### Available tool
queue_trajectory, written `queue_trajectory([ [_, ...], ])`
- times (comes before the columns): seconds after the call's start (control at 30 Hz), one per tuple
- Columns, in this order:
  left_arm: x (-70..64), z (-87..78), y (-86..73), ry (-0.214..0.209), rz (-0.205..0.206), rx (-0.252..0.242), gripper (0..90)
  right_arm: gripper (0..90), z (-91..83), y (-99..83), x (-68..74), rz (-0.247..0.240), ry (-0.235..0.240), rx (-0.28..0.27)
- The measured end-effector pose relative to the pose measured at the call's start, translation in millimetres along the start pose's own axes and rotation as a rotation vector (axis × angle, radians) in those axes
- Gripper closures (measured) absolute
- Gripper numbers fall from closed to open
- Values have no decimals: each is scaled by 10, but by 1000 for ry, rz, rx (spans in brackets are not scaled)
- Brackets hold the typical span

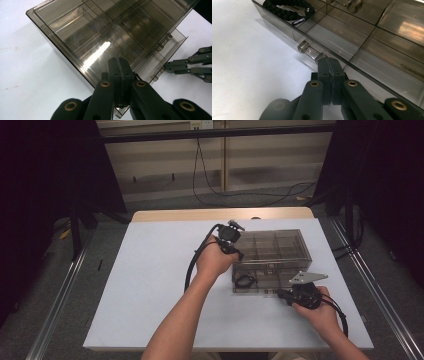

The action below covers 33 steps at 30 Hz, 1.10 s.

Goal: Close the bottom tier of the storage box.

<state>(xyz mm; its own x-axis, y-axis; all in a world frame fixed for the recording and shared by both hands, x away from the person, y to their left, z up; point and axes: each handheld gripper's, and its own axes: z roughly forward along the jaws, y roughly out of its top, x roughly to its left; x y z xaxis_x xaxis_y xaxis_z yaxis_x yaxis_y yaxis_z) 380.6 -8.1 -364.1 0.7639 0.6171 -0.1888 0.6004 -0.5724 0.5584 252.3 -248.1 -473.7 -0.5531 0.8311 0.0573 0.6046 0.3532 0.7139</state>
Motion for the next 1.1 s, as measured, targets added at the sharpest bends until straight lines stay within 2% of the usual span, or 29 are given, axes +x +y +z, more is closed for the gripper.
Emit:
queue_trajectory([
  [1.1, -25, 17, 19, -3, -7, 4, 900, 882, 50, 48, -56, 13, -19, -10],
])
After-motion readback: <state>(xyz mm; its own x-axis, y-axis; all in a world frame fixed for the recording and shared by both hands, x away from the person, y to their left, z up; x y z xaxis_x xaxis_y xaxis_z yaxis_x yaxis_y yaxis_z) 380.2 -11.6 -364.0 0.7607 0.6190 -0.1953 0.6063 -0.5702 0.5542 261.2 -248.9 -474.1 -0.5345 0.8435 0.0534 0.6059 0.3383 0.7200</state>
